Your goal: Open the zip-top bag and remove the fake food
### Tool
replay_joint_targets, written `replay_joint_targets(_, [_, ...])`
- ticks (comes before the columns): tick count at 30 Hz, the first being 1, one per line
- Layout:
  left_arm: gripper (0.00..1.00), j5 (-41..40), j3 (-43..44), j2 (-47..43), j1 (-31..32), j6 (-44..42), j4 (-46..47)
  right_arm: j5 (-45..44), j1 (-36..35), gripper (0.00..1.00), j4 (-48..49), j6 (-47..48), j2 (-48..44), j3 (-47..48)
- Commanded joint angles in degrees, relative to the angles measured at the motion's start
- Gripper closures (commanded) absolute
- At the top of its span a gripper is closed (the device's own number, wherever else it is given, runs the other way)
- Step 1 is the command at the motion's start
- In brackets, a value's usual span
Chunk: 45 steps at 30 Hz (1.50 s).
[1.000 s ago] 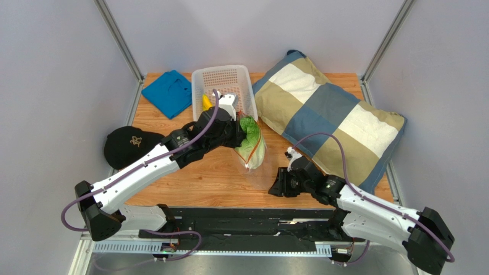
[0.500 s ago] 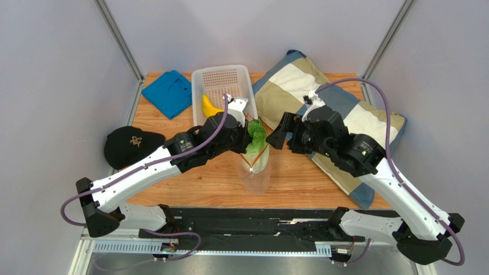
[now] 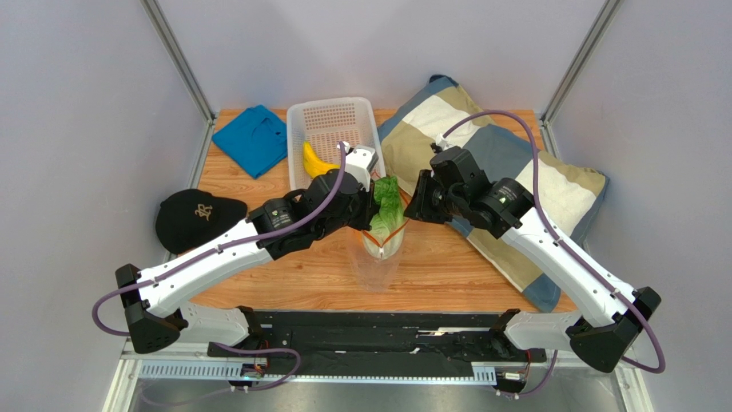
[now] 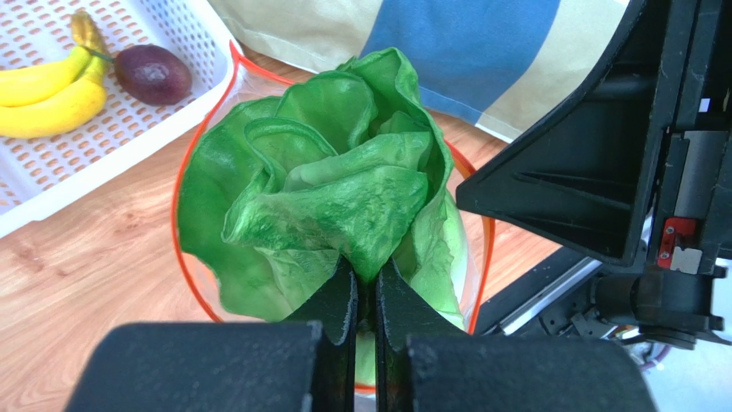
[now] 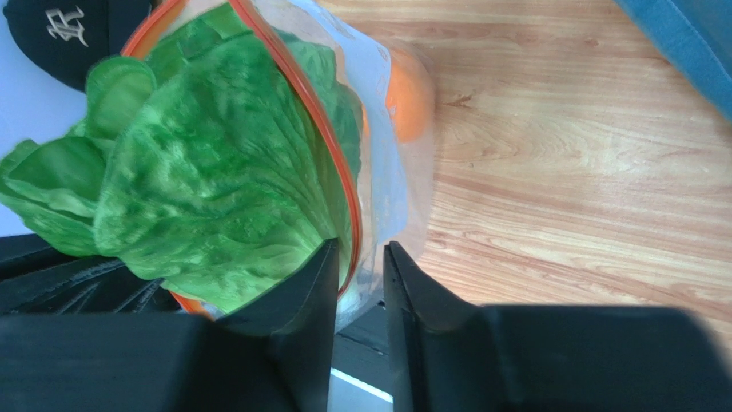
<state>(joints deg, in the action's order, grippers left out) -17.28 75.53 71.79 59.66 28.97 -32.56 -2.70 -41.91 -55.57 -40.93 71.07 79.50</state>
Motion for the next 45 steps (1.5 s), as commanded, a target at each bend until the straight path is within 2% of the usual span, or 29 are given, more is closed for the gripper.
replay_joint_targets(1, [1.0, -5.2, 4.8, -1.2, 0.5, -2.3, -0.4, 1.0, 0.3, 0.86, 1.7, 0.3, -0.7, -1.2])
replay_joint_targets(2, [1.0, -6.3, 6.3, -1.8, 0.5, -2.3, -1.4, 0.2, 0.3, 0.91, 1.7, 0.4, -1.1, -1.5])
replay_joint_targets(3, [1.0, -7.0, 7.0, -2.2, 0.5, -2.8, -1.4, -0.1, 0.4, 1.0, 1.3, 0.5, -1.2, -1.5])
replay_joint_targets(8, [1.0, -8.6, 13.8, -3.6, 0.5, -5.0, 0.2, -0.5, 0.3, 1.0, -0.5, 1.5, -0.2, 0.3])
replay_joint_targets(11, [1.0, -5.2, 14.6, -2.8, 0.5, -10.3, 5.5, 1.9, 0.3, 1.0, -0.4, 1.6, 0.6, 2.9])
replay_joint_targets(15, [1.0, -4.3, 15.9, 0.4, 0.5, -11.0, 4.1, 1.9, 0.3, 1.0, -1.4, 1.6, 1.0, 8.7])
replay_joint_targets(20, [1.0, -17.2, 18.8, 4.1, 0.4, -1.7, -2.9, 1.7, -0.5, 1.0, -4.2, 4.1, 2.7, 13.3])
replay_joint_targets(22, [1.0, -20.8, 23.2, 6.9, 0.2, 1.1, -6.0, 1.4, -1.5, 1.0, -3.4, 4.9, 2.2, 12.4])
replay_joint_targets(27, [1.0, -19.1, 35.7, 15.3, -3.3, 12.6, -20.9, -2.3, -4.9, 1.0, -4.2, 7.4, 3.0, 13.3])
replay_joint_targets(30, [1.0, -18.2, 42.8, 19.3, -3.5, 15.1, -26.8, -7.7, -7.9, 1.0, -6.9, 8.8, 4.4, 14.8])
replay_joint_targets(33, [1.0, -13.9, 46.1, 20.1, -5.5, 21.4, -33.3, -11.4, -9.2, 1.0, -9.0, 9.2, 5.1, 15.4])
replay_joint_targets(34, [1.0, -8.9, 45.2, 19.1, -6.6, 25.0, -34.1, -12.0, -9.3, 1.0, -9.0, 9.4, 4.9, 13.9])
replay_joint_targets(36, [1.0, -5.0, 42.1, 16.9, -10.2, 29.4, -34.1, -14.3, -9.2, 1.0, -7.7, 9.4, 3.0, 11.3])
replay_joint_targets(37, [1.0, 3.0, 35.9, 13.3, -12.0, 32.4, -32.2, -14.8, -9.2, 1.0, -7.1, 9.6, 2.5, 10.1])
replay_joint_targets(38, [1.0, 6.9, 31.7, 11.0, -15.6, 33.8, -25.8, -15.7, -9.2, 1.0, -6.5, 9.8, 1.9, 7.9])
replay_joint_targets(40, [1.0, 14.3, 21.4, 4.8, -18.9, 35.9, -16.7, -16.6, -9.2, 1.0, -6.0, 10.0, 0.7, 6.0])
replay_joint_targets(42, [1.0, 15.6, 18.3, 2.7, -20.6, 36.2, -15.1, -16.8, -9.2, 1.0, -5.0, 9.9, 0.1, 3.6])
replay_joint_targets(43, [1.0, 21.3, 15.6, 1.1, -22.8, 36.2, -11.5, -16.9, -9.2, 1.0, -4.6, 9.6, -0.4, 2.9])
replay_joint_targets(45, [1.0, 27.5, 12.7, 0.0, -24.1, 36.7, -7.0, -16.3, -9.2, 1.0, -3.5, 9.2, -0.4, 2.1])
